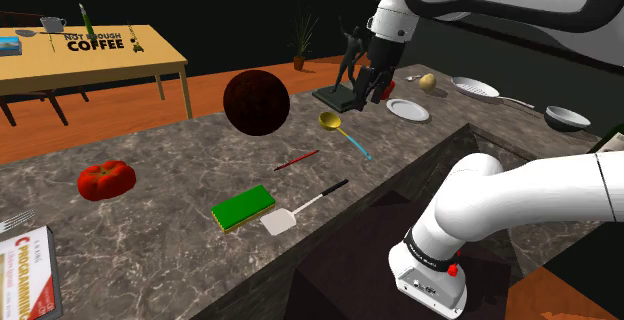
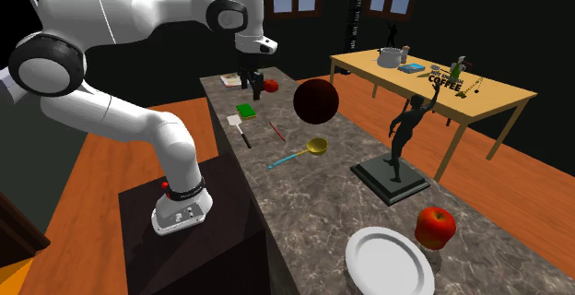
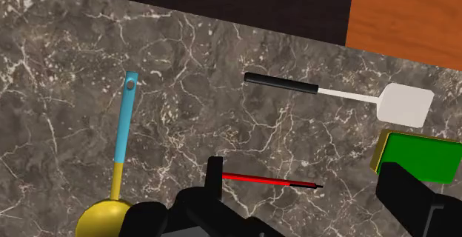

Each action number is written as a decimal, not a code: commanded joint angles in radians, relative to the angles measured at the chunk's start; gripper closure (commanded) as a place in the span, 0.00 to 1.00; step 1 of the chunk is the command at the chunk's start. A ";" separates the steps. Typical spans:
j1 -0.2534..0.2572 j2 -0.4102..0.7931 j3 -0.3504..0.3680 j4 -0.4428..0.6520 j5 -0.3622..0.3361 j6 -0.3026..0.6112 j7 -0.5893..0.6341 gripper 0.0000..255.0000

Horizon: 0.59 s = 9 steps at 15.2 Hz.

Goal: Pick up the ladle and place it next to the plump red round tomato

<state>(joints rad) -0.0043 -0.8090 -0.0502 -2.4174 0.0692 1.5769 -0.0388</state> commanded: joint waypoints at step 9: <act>-0.059 0.130 -0.013 -0.127 -0.103 0.296 -0.003 0.00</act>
<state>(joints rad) -0.0536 -0.6918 -0.0583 -2.5186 -0.0176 1.8265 -0.0397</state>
